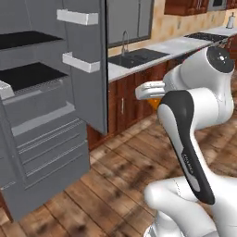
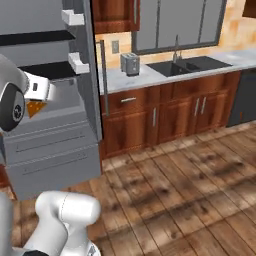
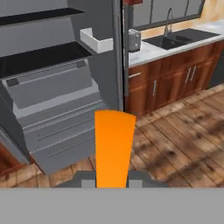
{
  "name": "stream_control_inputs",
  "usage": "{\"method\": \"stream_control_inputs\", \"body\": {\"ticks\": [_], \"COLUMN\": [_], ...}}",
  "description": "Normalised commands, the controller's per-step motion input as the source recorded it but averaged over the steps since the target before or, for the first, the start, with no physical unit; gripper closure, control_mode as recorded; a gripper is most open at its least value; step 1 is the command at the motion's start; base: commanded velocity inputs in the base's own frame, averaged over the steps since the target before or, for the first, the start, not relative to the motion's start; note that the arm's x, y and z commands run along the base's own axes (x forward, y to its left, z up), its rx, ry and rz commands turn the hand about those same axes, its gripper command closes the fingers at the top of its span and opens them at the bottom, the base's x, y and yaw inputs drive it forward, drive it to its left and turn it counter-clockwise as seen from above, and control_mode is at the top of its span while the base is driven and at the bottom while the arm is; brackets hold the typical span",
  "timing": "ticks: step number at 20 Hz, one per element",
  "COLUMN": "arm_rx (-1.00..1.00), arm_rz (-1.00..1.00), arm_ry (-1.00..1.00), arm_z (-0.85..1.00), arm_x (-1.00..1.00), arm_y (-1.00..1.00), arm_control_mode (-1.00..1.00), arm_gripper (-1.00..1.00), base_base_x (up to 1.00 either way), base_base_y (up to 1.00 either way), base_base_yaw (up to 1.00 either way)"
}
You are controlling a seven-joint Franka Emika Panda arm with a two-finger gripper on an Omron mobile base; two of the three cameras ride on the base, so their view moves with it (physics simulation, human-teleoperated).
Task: Take the cheese, shrimp, and corn from the fridge and place them on the plate on the dining counter to create an appetizer plate.
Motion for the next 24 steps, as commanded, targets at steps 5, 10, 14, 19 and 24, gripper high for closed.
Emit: {"method": "stream_control_inputs", "body": {"ticks": [5, 10, 14, 19, 24], "arm_rx": [0.00, 0.00, 0.00, 0.00, 0.00], "arm_rz": [0.00, 0.00, 0.00, 0.00, 0.00], "arm_ry": [0.00, 0.00, 0.00, 0.00, 0.00], "arm_z": [0.00, 0.00, 0.00, 0.00, 0.00], "arm_x": [0.00, 0.00, 0.00, 0.00, 0.00], "arm_y": [0.00, 0.00, 0.00, 0.00, 0.00], "arm_control_mode": [1.00, 1.00, 1.00, 1.00, 1.00], "arm_gripper": [1.00, 1.00, 1.00, 1.00, 1.00], "base_base_x": [-1.00, -1.00, -1.00, -0.81, -0.19], "base_base_y": [0.00, -0.14, -0.41, -0.83, -1.00], "base_base_yaw": [-0.70, -0.61, -0.56, -0.45, -0.29]}}
